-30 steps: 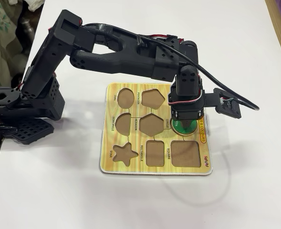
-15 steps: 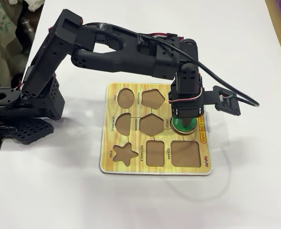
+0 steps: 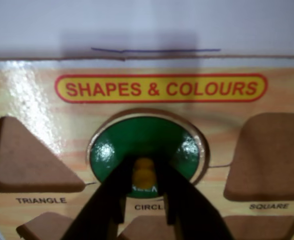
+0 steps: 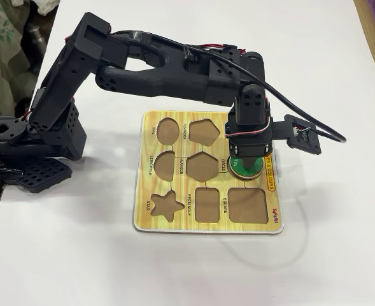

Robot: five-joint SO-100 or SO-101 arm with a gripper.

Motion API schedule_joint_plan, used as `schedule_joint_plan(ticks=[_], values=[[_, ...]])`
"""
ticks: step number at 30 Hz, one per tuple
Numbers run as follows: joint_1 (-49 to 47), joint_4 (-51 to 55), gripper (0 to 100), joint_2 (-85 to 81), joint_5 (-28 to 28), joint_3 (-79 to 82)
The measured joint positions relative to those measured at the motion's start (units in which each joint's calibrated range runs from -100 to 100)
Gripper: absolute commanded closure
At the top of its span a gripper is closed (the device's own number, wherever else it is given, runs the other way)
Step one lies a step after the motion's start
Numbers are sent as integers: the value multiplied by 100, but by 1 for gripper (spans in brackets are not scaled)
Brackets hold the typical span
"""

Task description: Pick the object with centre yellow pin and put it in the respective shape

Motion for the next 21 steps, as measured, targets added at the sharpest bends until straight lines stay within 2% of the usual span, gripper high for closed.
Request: schedule_joint_plan(ticks=[21], values=[[19, 9, 97, 52, 0, -153]])
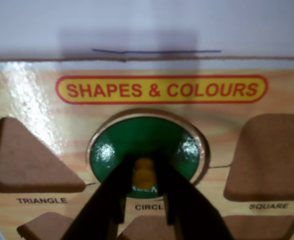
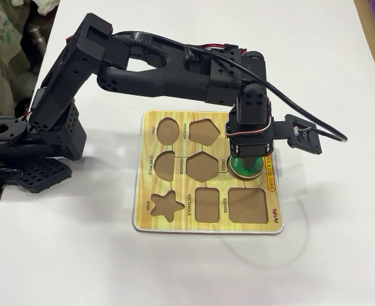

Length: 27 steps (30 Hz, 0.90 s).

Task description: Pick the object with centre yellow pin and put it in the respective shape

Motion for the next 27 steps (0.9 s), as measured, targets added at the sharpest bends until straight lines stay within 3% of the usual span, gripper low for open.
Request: schedule_joint_plan(ticks=[6, 11, 27], values=[[103, 0, 96, 0, 0, 0], [112, -9, 85, 0, 0, -9], [580, -9, 84, -361, 31, -9]])
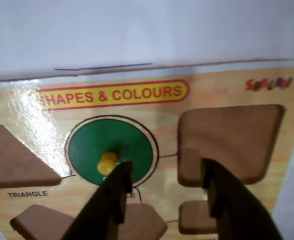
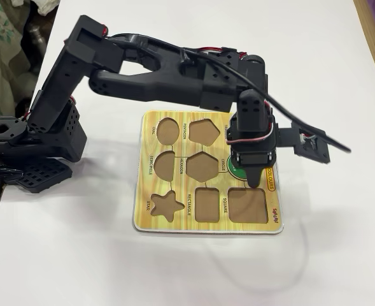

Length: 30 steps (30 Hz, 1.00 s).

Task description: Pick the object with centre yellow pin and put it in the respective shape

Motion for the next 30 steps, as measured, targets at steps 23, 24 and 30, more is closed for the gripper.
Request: schedule_joint_plan(ticks=[23, 24, 30], values=[[75, 9, 85, -3857, -31, 4065], [84, 17, 85, -4021, -31, 4227], [84, 0, 85, -5052, -31, 5171]])
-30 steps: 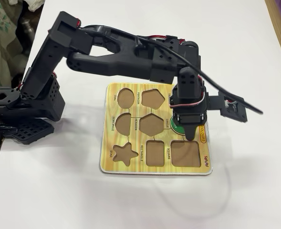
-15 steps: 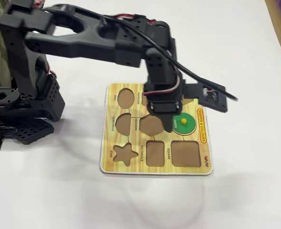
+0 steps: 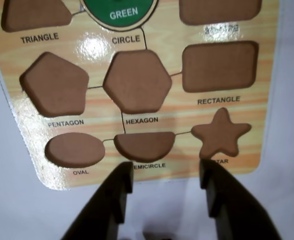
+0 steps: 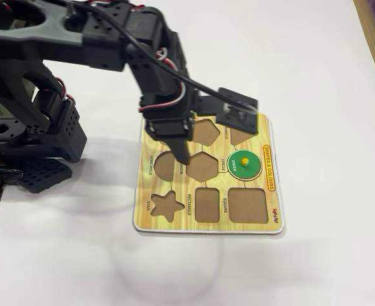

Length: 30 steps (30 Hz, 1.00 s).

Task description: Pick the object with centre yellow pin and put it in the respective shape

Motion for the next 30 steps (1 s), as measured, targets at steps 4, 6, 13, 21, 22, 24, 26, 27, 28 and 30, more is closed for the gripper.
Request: schedule_joint_plan(ticks=[4, 6, 13, 21, 22, 24, 26, 27, 28, 30], values=[[-9, 0, 85, -825, 0, 764], [0, 0, 85, -1220, 0, 1097], [0, 0, 85, -2380, 0, 1996], [-9, 0, 85, -3797, 0, 3022], [-9, 0, 85, -3986, 0, 3147], [-28, 0, 85, -4399, 0, 3444], [-37, 0, 85, -4863, 0, 3741], [-47, 0, 85, -5069, 0, 3867], [-47, 0, 85, -5301, 0, 4020], [-47, 0, 85, -5747, 0, 4308]])
